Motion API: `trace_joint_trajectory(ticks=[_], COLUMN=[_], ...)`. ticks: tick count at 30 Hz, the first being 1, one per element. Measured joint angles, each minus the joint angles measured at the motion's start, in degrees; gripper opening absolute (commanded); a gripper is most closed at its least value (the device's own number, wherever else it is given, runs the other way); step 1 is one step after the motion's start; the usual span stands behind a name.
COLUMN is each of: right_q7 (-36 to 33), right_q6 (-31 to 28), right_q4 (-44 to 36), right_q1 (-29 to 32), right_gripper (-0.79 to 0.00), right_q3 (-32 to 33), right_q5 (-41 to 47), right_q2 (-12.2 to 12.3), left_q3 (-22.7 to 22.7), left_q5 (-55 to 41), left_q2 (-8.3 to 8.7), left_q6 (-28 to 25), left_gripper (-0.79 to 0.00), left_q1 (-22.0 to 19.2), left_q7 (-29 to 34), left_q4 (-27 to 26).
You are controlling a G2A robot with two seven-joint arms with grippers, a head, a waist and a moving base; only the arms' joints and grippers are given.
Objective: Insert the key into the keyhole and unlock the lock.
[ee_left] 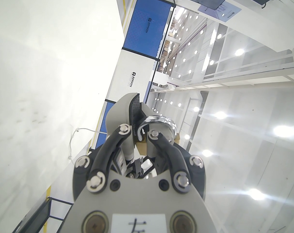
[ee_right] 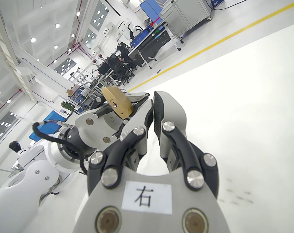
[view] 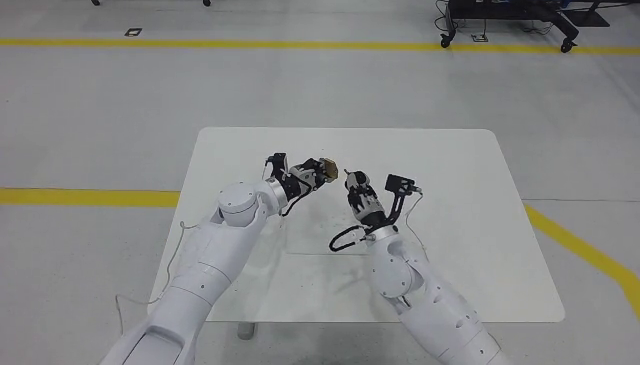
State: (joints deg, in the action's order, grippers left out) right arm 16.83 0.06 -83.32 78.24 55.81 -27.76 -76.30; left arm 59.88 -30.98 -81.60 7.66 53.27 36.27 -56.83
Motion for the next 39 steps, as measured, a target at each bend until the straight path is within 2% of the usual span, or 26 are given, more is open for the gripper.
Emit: trace_joint_trajectory(ticks=[6,13,39], right_q7=[-3.64,-5.81,-0.48], right_q6=[-5.66,-7.68,-1.70], right_q4=[-1.00,-3.37,-5.09], right_q1=[2.39,5.02,5.14], right_gripper=[-0.785,-0.785,-0.785], right_q3=[4.12,5.90,2.29], right_q5=[6.46,4.78,-7.15], right_q2=[0.46,0.89,-0.80], left_q3=[0.47,-0.06,-1.14], left_q5=[1.10,3.81,8.28], left_q2=[0.16,0.21,0.11], left_q6=[-0.84,-1.79,-3.89], left_gripper=[-0.785,-0.785,-0.785], left_q1=[-0.15,-0.03,0.56], left_q7=[-0.45,-1.38,-1.65], left_q4=[-0.12,-0.53,-1.12])
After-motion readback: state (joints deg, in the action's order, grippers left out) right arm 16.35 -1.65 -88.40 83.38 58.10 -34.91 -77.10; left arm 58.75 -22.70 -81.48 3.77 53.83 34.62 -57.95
